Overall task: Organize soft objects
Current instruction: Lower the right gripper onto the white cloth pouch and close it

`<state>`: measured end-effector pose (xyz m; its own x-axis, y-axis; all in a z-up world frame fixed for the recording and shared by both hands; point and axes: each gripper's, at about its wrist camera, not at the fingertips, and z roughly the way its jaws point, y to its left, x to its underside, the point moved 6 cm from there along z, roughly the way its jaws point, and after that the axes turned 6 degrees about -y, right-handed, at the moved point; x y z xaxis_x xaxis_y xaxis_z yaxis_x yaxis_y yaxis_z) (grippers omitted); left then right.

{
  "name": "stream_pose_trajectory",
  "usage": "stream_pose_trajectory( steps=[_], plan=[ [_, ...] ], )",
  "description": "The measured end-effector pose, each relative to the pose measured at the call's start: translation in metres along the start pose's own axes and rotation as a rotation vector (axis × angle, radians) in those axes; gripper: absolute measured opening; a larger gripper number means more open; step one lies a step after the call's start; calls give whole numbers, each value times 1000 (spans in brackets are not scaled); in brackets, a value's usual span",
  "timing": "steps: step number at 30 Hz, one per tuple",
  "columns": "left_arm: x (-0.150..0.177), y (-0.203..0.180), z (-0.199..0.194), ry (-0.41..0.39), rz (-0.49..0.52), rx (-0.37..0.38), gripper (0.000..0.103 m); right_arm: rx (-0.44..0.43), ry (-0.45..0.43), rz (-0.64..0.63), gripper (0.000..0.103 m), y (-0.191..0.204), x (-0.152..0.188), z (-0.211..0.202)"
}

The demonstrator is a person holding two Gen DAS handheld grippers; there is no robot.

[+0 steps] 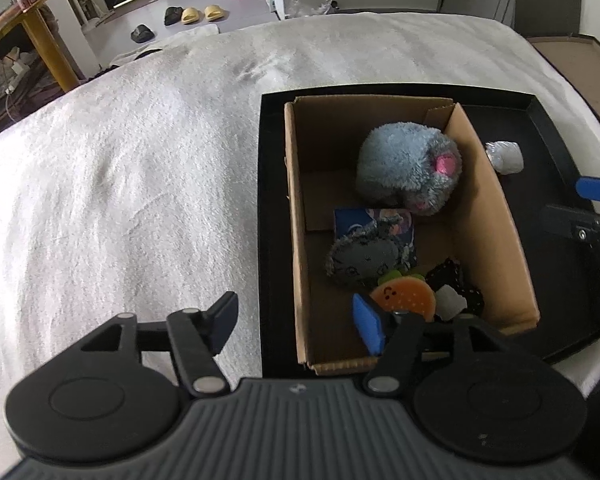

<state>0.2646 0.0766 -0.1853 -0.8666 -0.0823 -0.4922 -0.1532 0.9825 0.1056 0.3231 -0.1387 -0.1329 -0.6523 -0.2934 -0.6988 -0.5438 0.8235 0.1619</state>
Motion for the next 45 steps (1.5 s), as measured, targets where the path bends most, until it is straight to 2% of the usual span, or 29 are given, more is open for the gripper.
stream_pose_trajectory(
  steps=[5, 11, 18, 28, 36, 39, 40, 41, 45],
  plan=[
    [-6, -9, 6, 9, 30, -37, 67, 10, 7, 28, 78, -14, 7, 6],
    [-14, -18, 15, 24, 52, -79, 68, 84, -6, 58, 82, -37, 9, 17],
    [-27, -22, 28, 36, 65, -154, 71, 111, -20, 84, 87, -59, 5, 40],
    [-42, -35, 44, 60, 108, -215, 74, 153, 16, 117, 87, -83, 2, 89],
    [-45, -42, 55, 94, 132, -248, 75, 178, 35, 87, 86, -90, 2, 120],
    [-48, -46, 57, 106, 123, -245, 75, 196, 35, 46, 70, -91, 3, 126],
    [-49, -47, 57, 106, 125, -246, 75, 195, 33, 40, 52, -92, 3, 126],
    [-49, -49, 56, 106, 130, -248, 75, 190, 37, 34, 47, -94, 4, 126],
    [-46, -52, 56, 112, 139, -255, 75, 196, 37, 51, 46, -100, 9, 115]
  ],
)
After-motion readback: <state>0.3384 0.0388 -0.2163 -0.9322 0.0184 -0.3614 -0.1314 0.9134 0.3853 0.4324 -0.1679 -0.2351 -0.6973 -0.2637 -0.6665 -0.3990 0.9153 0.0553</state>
